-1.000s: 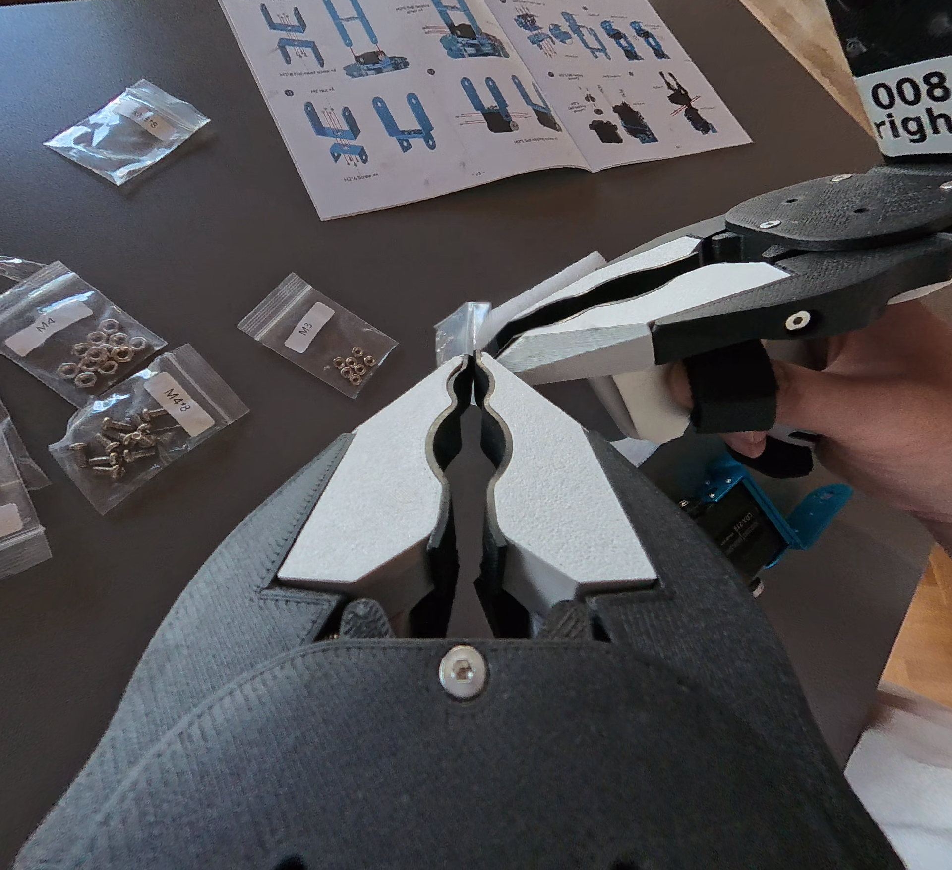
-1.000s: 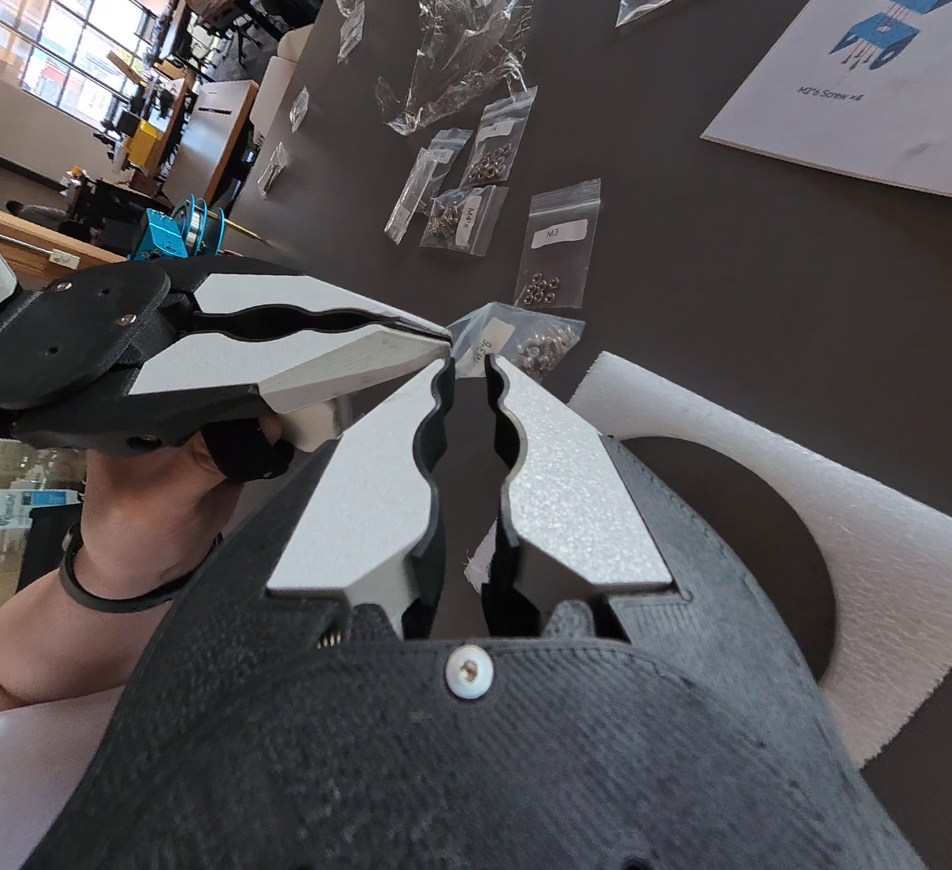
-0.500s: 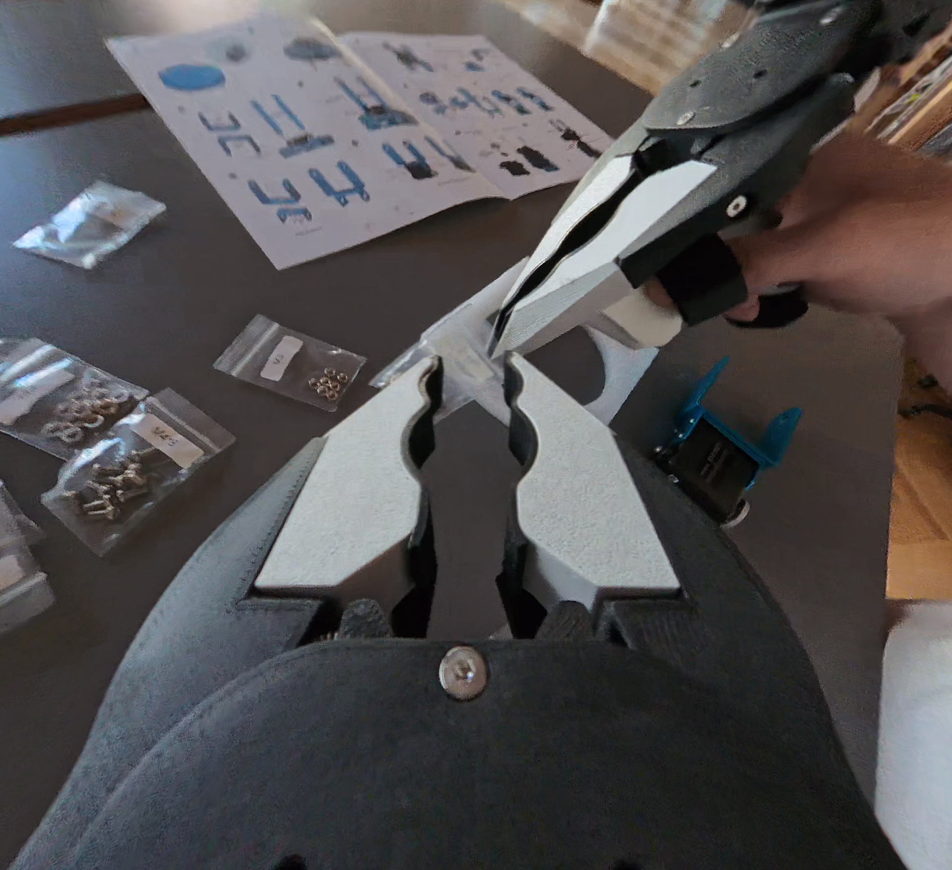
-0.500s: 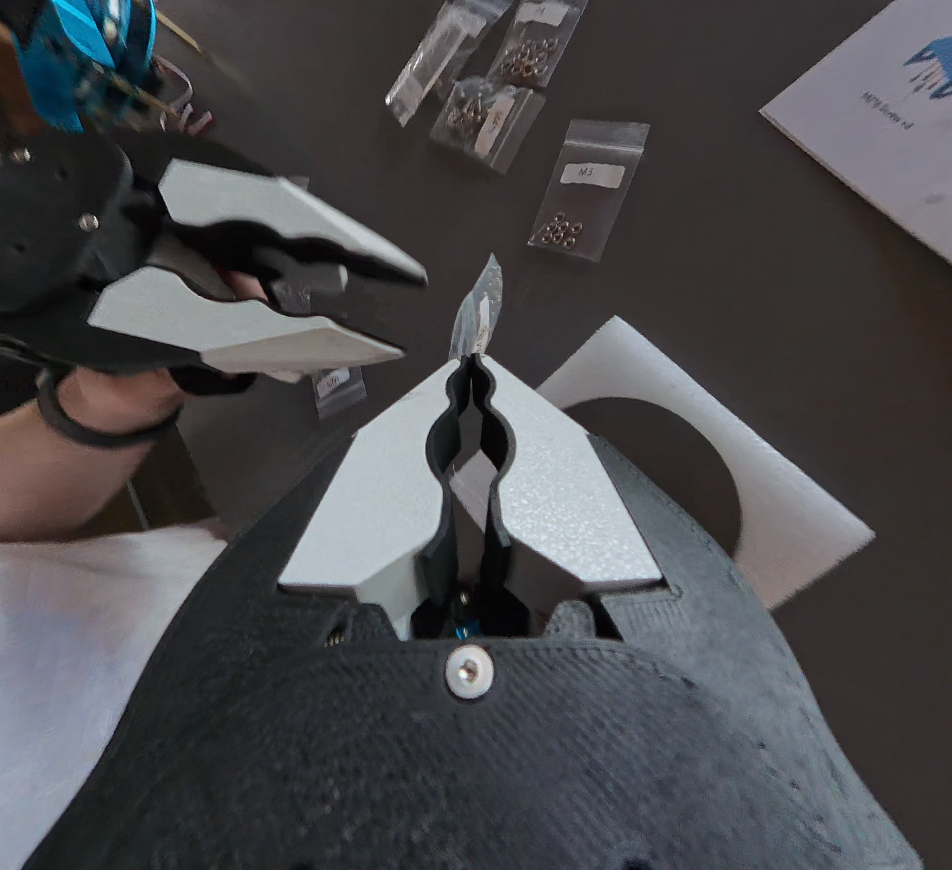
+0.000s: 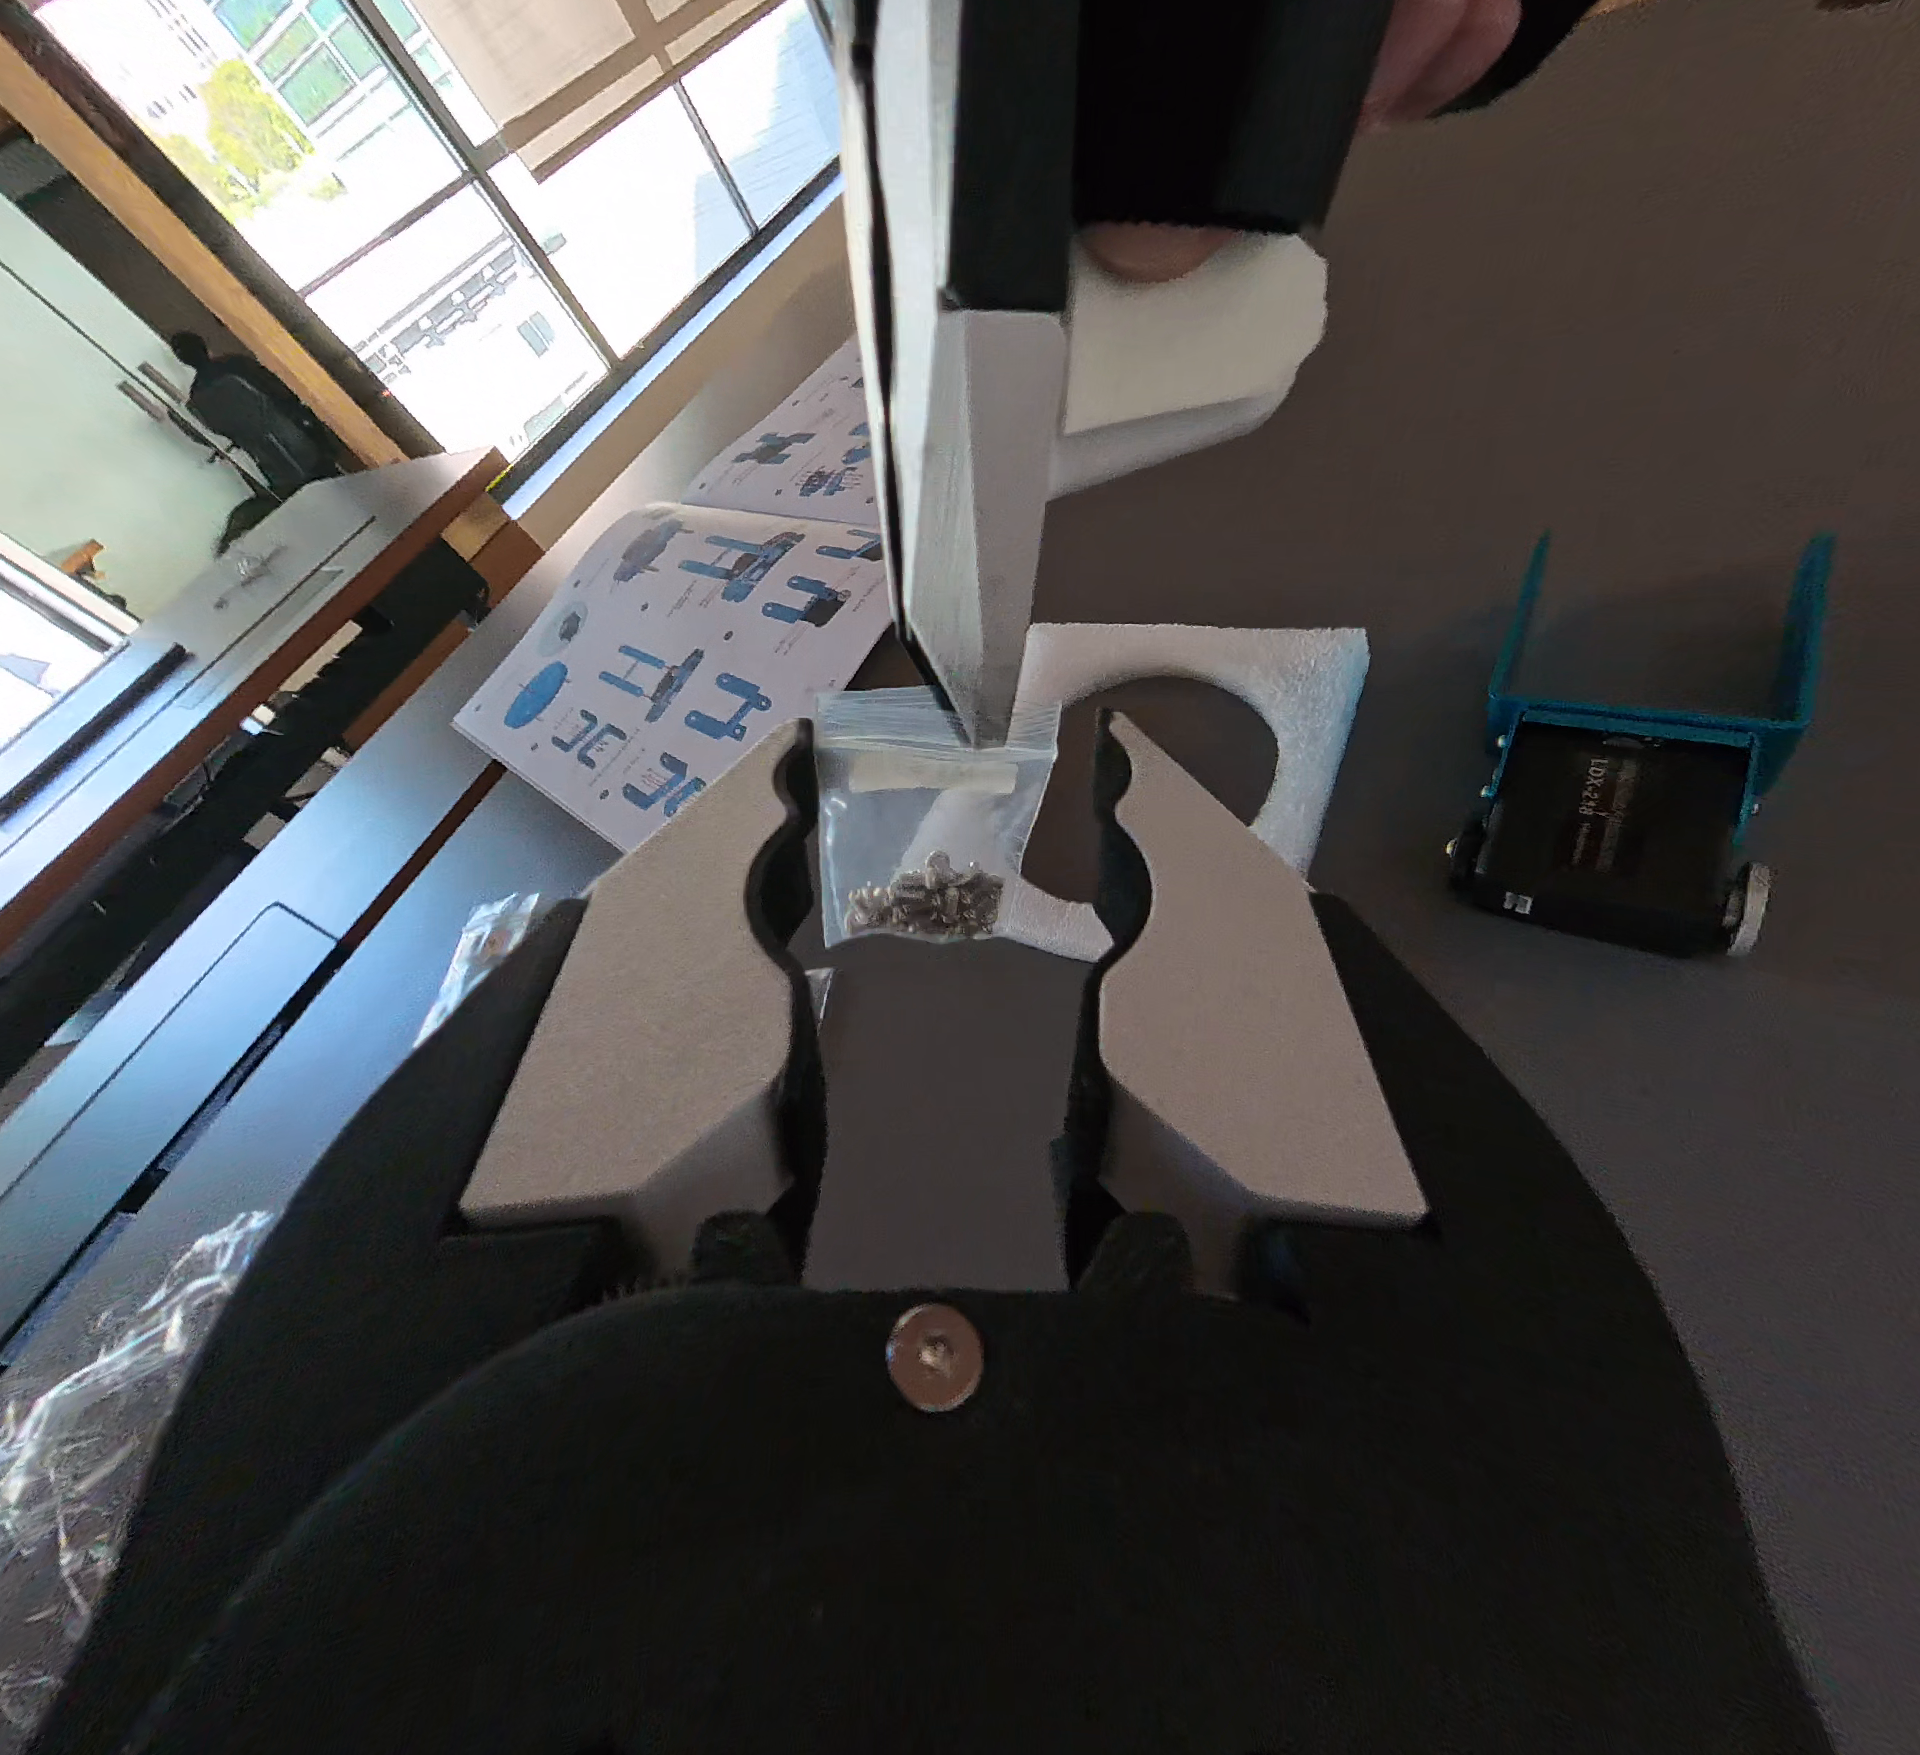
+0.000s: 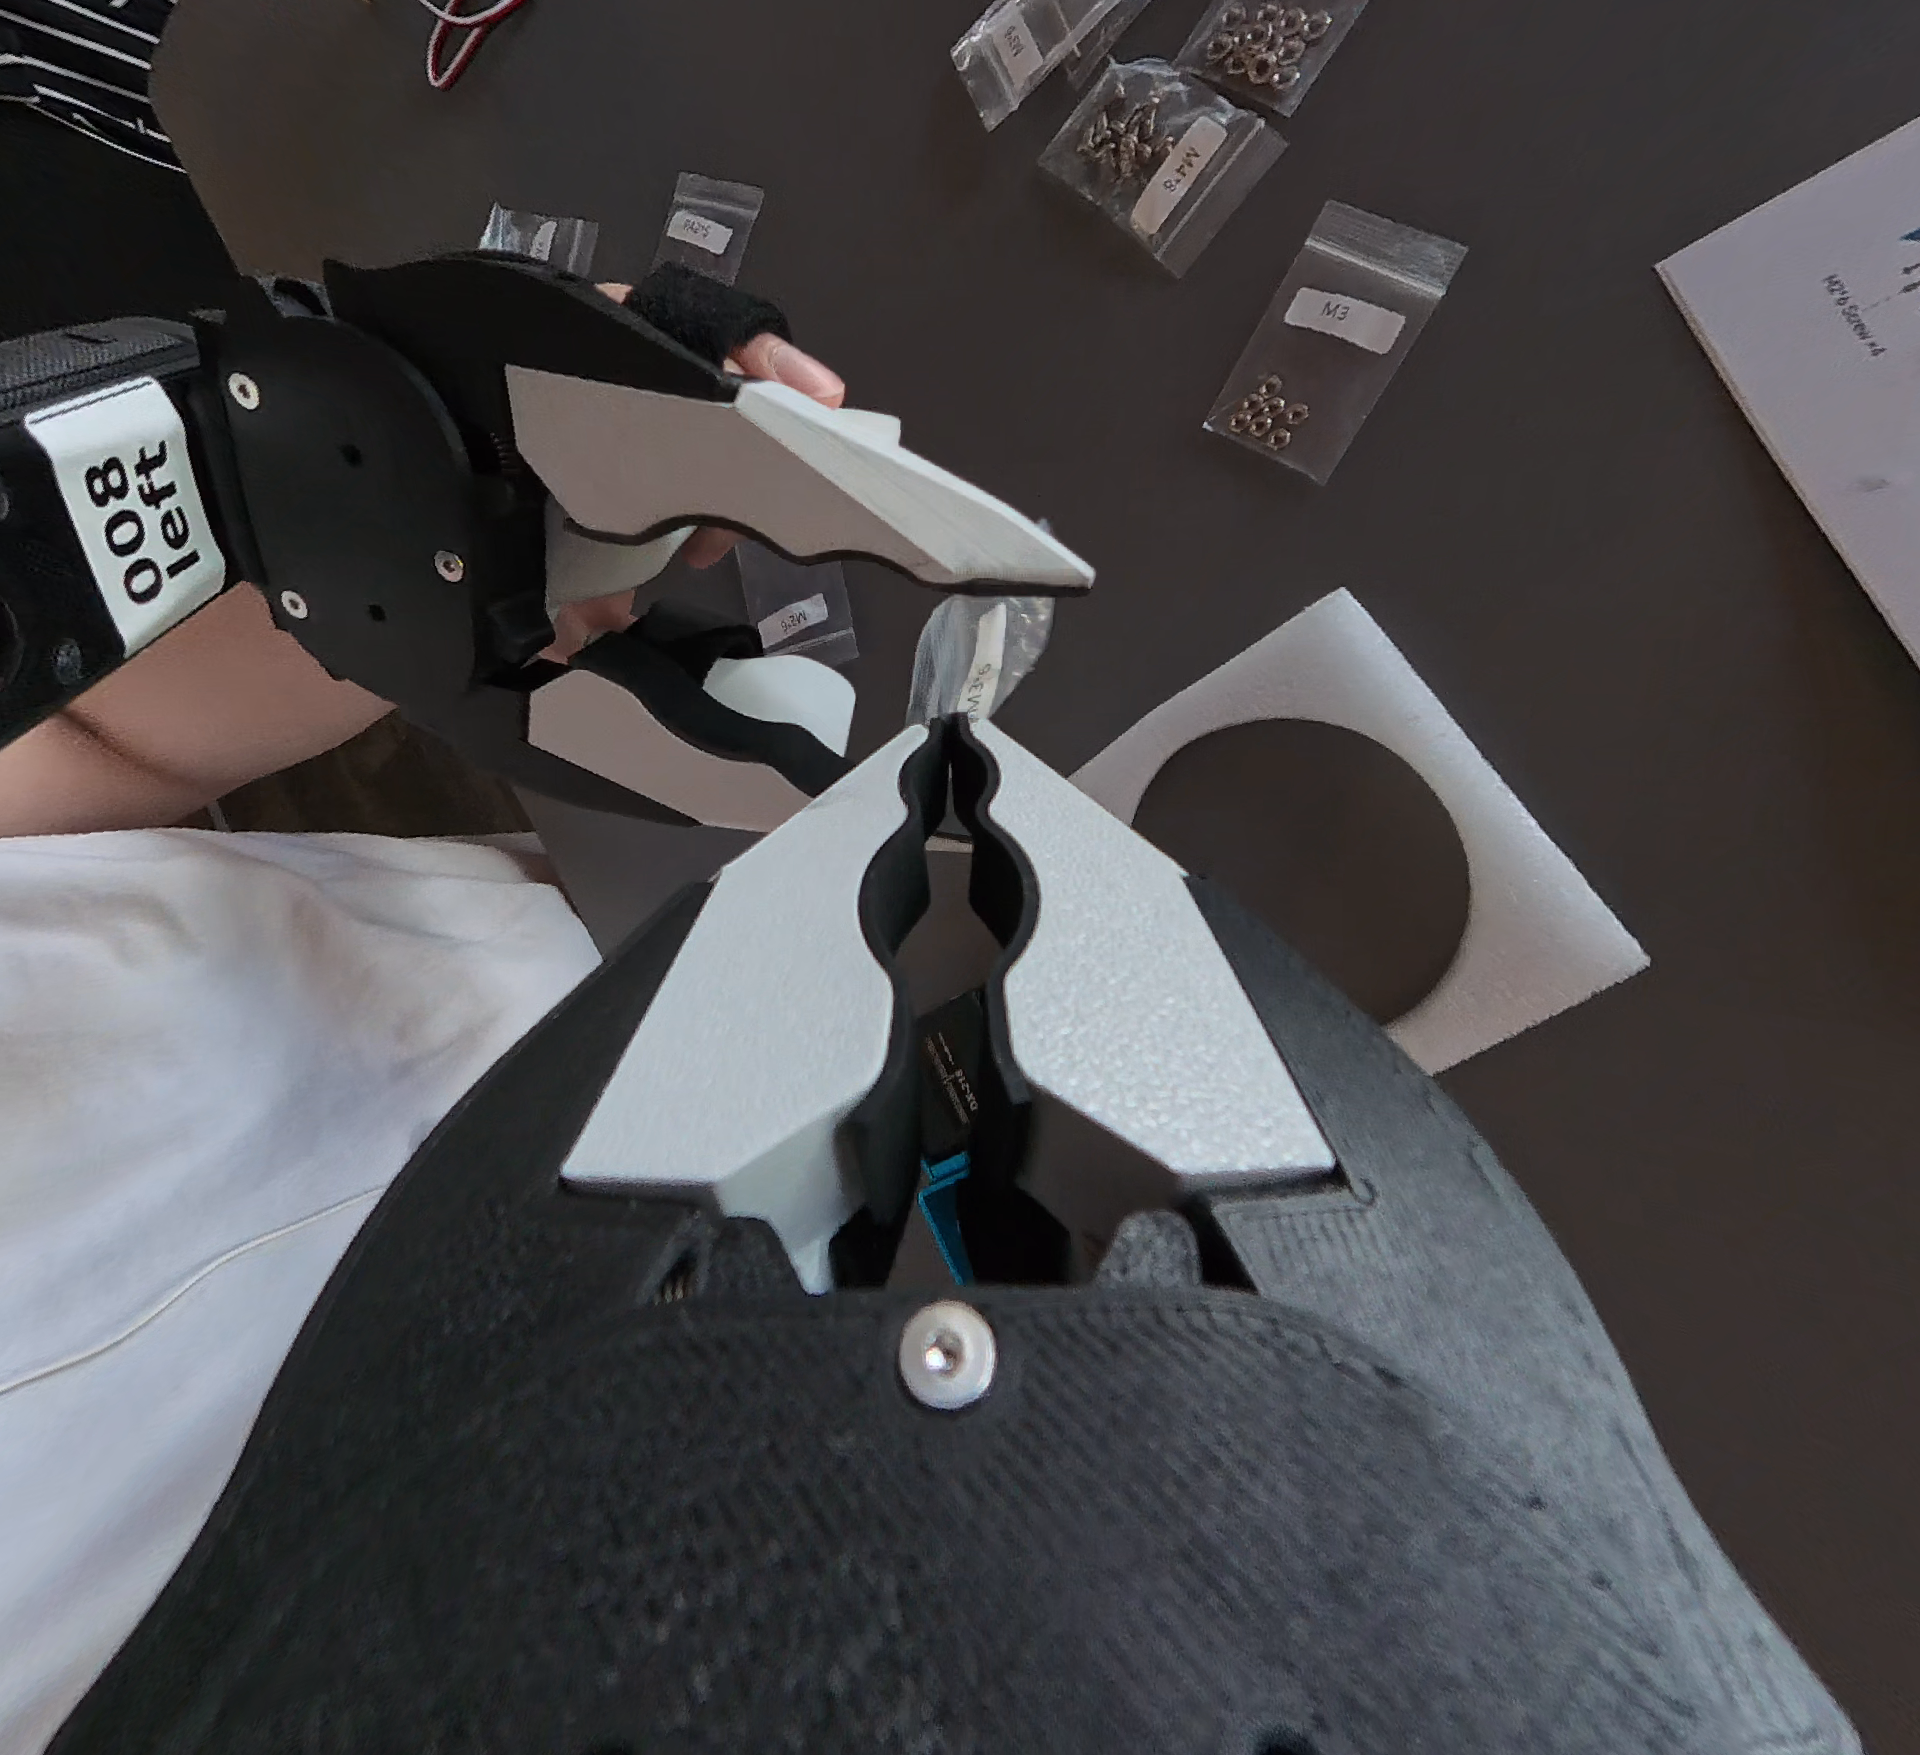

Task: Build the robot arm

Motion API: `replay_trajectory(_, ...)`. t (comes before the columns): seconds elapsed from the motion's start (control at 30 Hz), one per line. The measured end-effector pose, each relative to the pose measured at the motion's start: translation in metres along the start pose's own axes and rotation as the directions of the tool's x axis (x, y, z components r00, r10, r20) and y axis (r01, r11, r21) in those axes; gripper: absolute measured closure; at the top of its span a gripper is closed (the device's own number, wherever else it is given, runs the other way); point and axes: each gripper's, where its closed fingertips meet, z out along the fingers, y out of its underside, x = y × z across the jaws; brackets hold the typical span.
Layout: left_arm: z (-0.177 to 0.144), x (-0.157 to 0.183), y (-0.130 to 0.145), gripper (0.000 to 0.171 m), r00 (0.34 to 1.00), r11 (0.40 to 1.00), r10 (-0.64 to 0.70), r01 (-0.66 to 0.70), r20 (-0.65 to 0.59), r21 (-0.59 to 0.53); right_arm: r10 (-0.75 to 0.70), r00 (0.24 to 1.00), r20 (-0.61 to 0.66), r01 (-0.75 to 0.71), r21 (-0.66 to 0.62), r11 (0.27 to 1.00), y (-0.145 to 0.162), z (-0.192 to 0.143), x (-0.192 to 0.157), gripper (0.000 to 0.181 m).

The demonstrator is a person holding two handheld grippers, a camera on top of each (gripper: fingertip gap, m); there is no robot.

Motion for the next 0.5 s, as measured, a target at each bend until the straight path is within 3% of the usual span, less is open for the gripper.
replay_trajectory(0.5, 0.0038, 0.0017, -0.0028, 0.144, 0.998, 0.999, 0.040, -0.040, 0.040, -0.015, 0.091, 0.996, 0.012, -0.092, 0.081, 0.992, 0.0007, -0.0086, 0.0084, 0.181)
